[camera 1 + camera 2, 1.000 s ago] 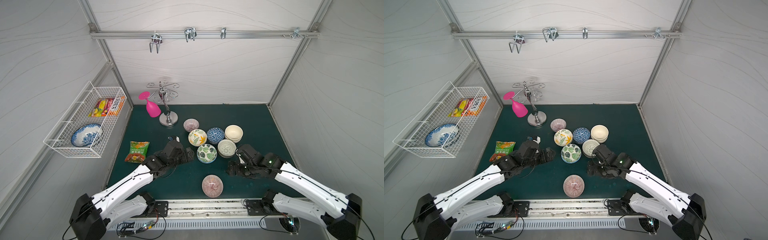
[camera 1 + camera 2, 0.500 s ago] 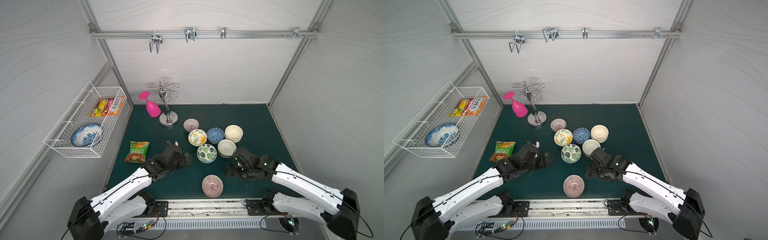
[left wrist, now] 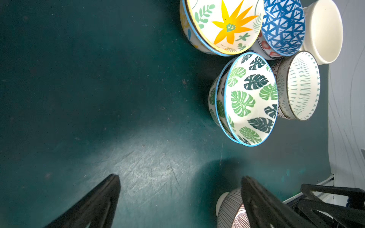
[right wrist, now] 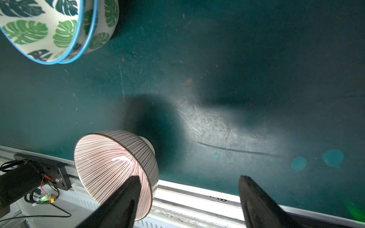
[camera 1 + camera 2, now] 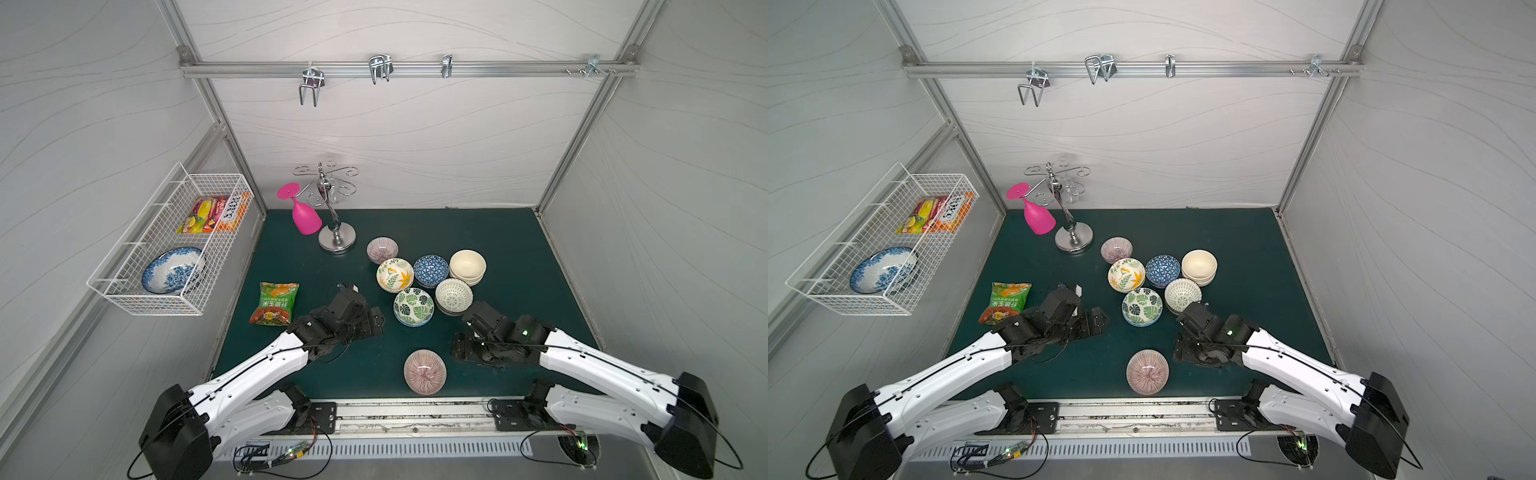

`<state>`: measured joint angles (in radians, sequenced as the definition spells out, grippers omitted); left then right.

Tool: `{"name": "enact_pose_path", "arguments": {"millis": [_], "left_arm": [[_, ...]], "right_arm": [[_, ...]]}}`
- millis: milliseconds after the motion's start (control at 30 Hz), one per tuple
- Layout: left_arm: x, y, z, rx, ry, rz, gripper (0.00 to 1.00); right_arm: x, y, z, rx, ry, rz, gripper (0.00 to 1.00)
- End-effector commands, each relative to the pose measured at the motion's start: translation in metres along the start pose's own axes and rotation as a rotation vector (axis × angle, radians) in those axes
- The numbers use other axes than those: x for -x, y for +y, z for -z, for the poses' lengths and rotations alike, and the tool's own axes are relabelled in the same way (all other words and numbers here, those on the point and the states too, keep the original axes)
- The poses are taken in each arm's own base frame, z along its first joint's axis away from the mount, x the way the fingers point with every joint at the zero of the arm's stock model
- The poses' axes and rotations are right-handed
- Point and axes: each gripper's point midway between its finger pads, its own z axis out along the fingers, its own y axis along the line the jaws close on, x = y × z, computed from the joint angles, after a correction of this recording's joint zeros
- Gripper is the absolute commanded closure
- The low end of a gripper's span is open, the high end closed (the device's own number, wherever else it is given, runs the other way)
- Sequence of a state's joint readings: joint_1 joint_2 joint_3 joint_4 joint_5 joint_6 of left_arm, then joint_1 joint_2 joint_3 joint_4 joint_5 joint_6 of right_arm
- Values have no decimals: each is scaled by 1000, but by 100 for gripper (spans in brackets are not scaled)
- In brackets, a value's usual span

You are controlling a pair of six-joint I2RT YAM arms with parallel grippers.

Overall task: Stack the bowls
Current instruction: Pick up the bowl from the center of the board.

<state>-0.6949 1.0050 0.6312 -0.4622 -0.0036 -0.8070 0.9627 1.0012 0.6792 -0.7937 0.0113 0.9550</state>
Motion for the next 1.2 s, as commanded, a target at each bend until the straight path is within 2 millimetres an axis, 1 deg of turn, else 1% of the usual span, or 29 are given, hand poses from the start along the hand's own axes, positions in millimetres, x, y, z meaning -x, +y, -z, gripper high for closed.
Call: {"name": "enact_pose_path", "arguments": {"millis": [0, 233, 367, 433, 467, 533, 567, 633, 733, 900, 967, 1033, 1067, 1167], "left_arm": [[7, -10, 3, -38, -26, -3, 0], [7, -10, 4, -41, -31, 0, 0], [7, -8, 4, -40, -32, 3, 0], [7, -8, 4, -39, -32, 3, 0], [7, -9, 4, -40, -33, 3, 0], [7, -9, 3, -39, -31, 0, 0], [7, -9, 3, -37, -30, 0, 0], [7, -9, 3, -37, -29, 0, 0], [7, -9, 2, -36, -29, -1, 0], [8, -10, 1, -34, -32, -2, 0], [8, -10, 1, -33, -31, -3, 0], [8, -10, 0, -32, -29, -3, 0], [8, -10, 0, -30, -28, -3, 0], [8, -10, 0, -31, -29, -3, 0]], "right_arm": [[-3, 12, -6, 27, -4, 36, 20], [-17, 32, -26, 36, 35, 120, 28], [-21, 35, -36, 20, 52, 125, 32], [-22, 33, -39, 5, 57, 121, 38], [-22, 33, -40, 3, 56, 121, 43], [-21, 31, -42, -5, 51, 114, 49], [-20, 31, -41, -5, 45, 112, 51], [-19, 29, -41, -9, 36, 110, 61], [-18, 27, -39, -11, 23, 104, 73], [-16, 26, -38, -14, 13, 101, 83], [-16, 23, -37, -24, 8, 101, 88], [-15, 23, -35, -26, 3, 107, 98], [-14, 22, -31, -27, -4, 112, 100], [-7, 16, -18, -43, -52, 114, 100]]}}
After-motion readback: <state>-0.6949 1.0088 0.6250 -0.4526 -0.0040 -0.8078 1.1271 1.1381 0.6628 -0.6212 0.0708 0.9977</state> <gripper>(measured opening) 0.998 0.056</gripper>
